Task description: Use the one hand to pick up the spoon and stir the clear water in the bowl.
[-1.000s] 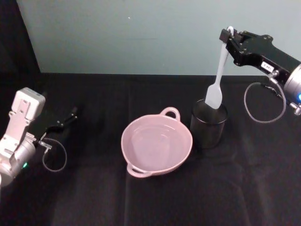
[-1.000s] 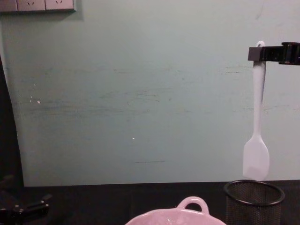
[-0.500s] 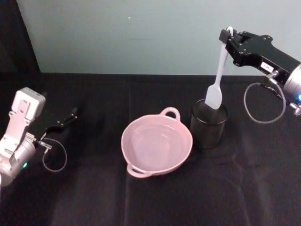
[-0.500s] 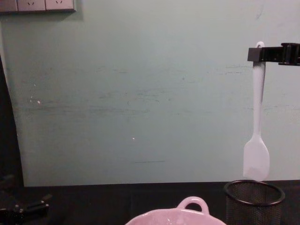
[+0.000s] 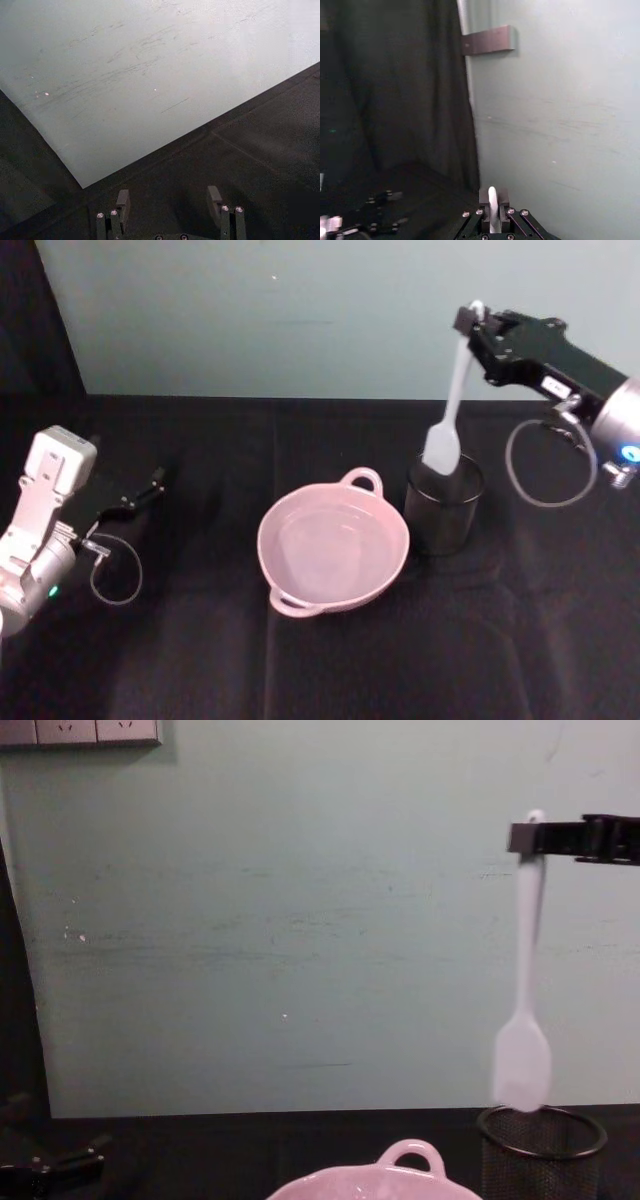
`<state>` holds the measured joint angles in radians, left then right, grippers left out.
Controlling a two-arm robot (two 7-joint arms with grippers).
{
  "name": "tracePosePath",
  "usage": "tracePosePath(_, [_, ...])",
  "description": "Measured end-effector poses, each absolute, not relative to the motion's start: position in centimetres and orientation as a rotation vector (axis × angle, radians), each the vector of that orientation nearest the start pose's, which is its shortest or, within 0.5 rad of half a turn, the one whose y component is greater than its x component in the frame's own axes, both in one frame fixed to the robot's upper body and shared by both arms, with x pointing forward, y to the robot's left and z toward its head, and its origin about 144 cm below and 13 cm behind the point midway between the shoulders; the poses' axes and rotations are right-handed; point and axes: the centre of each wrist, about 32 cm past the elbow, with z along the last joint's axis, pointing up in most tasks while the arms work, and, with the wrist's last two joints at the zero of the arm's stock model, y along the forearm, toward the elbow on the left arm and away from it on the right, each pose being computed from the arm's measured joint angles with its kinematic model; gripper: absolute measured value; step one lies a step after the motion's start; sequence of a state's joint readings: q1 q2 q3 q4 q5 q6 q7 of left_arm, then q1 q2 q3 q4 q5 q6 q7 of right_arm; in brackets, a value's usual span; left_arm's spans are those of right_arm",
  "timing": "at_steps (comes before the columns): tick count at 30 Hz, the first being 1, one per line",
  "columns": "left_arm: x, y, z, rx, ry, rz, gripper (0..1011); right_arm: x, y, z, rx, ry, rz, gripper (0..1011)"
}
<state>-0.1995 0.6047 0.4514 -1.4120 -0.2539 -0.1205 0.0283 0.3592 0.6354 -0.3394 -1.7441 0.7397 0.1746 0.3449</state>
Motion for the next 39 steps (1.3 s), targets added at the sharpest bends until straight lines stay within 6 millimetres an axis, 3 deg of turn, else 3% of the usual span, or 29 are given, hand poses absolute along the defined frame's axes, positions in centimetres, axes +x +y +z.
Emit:
tracePosePath(10, [48.9,31.0,114.0,0.304,-0.285,1.248,1011,51.8,-24.4,128.7,0.096,-0.058,-0.682,110])
tracePosePath(16, [48.9,31.0,114.0,0.304,-0.285,1.248,1011,52.4,-22.1,125.7,0.066,-0.039,-0.617,110])
tracePosePath(28, [48.9,31.0,114.0,0.304,-0.285,1.248,1011,52.9,-19.9,121.5,0.067,0.030,-0.563,110])
tracePosePath(39, [48.9,31.0,114.0,0.304,-0.285,1.248,1011,55.2,-18.7,119.9,0.107,0.035,-0.578,110])
